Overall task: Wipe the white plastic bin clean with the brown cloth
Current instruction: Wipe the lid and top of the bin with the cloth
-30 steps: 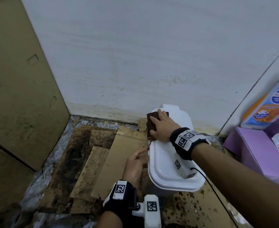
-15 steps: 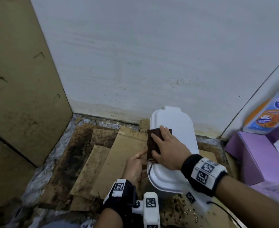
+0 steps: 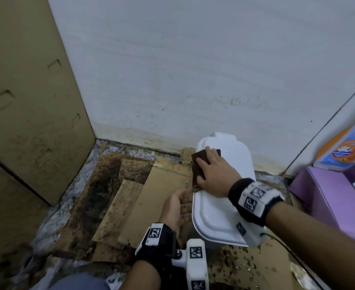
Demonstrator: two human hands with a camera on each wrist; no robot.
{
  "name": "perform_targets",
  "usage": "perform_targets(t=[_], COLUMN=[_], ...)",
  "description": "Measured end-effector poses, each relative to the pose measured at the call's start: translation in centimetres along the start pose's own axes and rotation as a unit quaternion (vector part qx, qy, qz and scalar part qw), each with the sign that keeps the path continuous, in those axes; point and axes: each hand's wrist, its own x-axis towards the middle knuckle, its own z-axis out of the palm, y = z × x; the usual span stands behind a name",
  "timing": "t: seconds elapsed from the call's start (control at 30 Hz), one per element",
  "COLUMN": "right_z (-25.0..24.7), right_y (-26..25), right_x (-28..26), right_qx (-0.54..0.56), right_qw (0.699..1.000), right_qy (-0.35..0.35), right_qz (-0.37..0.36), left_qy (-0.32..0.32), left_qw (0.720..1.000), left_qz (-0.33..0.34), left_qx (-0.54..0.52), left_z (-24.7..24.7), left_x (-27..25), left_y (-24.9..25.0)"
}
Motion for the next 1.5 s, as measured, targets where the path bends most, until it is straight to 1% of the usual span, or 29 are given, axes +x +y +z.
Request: perform_targets(t=[0.1,0.2,0.3,0.33,0.4,0.47,0.6,0.73,0.87,1.0,1.1,1.17,1.23,1.3,1.37,1.5], right_z=[1.9,3.7,5.3,5.8,6.4,6.5,6.3,6.6,5.9,4.8,4.1,3.6,3.2,2.9,2.9,2.3], right_y=[-1.7,-3.8,-5.1,-5.3,-5.5,-4.9,-3.7,-4.0,-4.5,-4.8,-4.7,-4.3,-3.9,-3.4,-2.7,-1.1], right_x=[-4.3,-7.2,-8.9,-9.5,-10.7,-11.5,-11.6,-10.7,-8.7,-6.4,-5.6,-5.9,-6.5,-7.0,-7.2,-7.6], right_qx=[0.014,0.036,0.079,0.093,0.112,0.129,0.155,0.116,0.098,0.133,0.163,0.178,0.166,0.171,0.237,0.412], right_qw=[0.999,0.998,0.991,0.989,0.986,0.986,0.982,0.987,0.989,0.983,0.978,0.97,0.962,0.951,0.932,0.869], right_qy=[0.024,0.049,0.097,0.109,0.119,0.106,0.108,0.109,0.105,0.111,0.112,0.133,0.145,0.141,0.123,0.086], right_qz=[-0.015,0.009,0.043,0.044,0.034,0.016,0.004,0.011,0.026,0.058,0.072,0.102,0.162,0.215,0.244,0.26], left_qy=[-0.001,-0.007,-0.001,0.001,0.001,0.001,-0.006,-0.021,-0.034,-0.044,-0.044,-0.049,-0.053,-0.053,-0.053,-0.037], left_qw=[1.0,1.0,1.0,1.0,0.999,0.998,0.998,0.999,0.999,0.998,0.998,0.997,0.997,0.997,0.997,0.998], left_qz=[-0.004,0.0,0.007,0.008,0.012,0.014,0.014,0.007,-0.007,-0.007,-0.008,-0.012,-0.009,-0.008,-0.005,0.006], left_qx=[0.009,0.011,0.022,0.029,0.044,0.055,0.059,0.045,0.033,0.046,0.049,0.051,0.051,0.052,0.048,0.043], left_z=[0.1,0.2,0.0,-0.1,-0.3,-0.6,-1.1,-1.4,-1.6,-1.9,-2.0,-2.0,-1.9,-1.7,-1.6,-1.6], left_x=[-0.6,-1.4,-2.1,-2.3,-2.8,-3.1,-3.5,-3.4,-3.2,-2.8,-2.5,-2.5,-2.6,-2.6,-2.7,-2.7], left_y=[0.3,0.2,-0.2,-0.3,-0.5,-0.7,-1.2,-1.5,-1.5,-1.6,-1.6,-1.6,-1.7,-1.7,-1.8,-1.8])
